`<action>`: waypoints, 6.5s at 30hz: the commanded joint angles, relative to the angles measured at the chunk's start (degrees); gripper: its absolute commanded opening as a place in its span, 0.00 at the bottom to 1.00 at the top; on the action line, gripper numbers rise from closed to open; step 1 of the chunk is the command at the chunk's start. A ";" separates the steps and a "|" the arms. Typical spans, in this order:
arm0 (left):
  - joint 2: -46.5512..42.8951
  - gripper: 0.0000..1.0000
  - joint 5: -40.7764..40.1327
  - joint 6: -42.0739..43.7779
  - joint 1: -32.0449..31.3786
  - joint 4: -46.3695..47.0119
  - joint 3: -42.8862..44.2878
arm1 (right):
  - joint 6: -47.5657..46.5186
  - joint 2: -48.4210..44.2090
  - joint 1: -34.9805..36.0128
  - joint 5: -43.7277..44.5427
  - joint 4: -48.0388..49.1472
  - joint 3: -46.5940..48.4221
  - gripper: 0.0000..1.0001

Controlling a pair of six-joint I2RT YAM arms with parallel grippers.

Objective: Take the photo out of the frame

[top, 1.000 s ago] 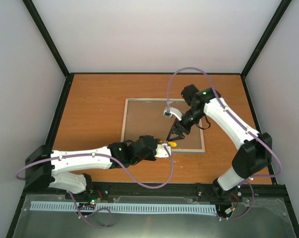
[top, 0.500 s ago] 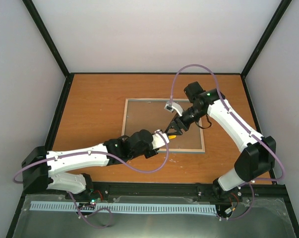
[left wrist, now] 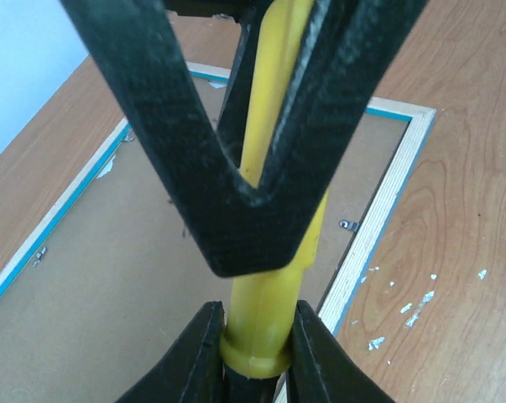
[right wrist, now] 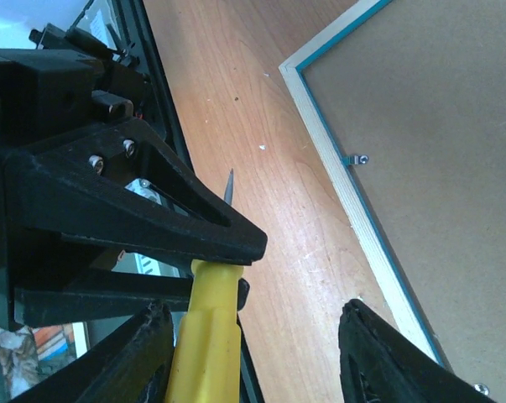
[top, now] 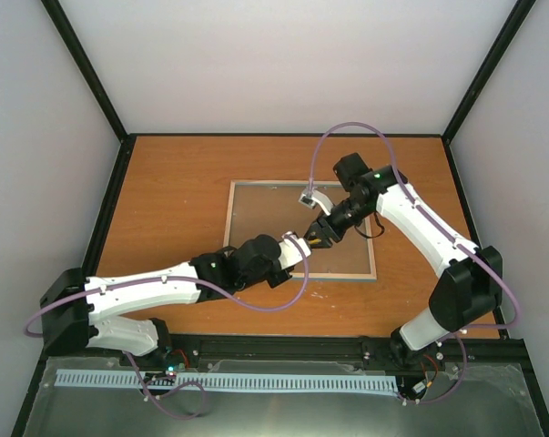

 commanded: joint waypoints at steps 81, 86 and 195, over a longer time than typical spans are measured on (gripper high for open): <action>14.09 0.07 23.35 -40.63 40.26 8.57 -13.06 | 1.27 11.98 -0.79 12.68 15.39 11.79 0.03; 12.09 0.05 24.13 -42.14 40.25 9.10 -14.86 | 3.95 16.31 3.46 10.59 17.67 12.28 0.03; -15.09 1.00 30.60 -41.63 27.46 -7.09 -19.17 | -7.63 -12.88 10.06 18.34 16.47 -18.80 0.03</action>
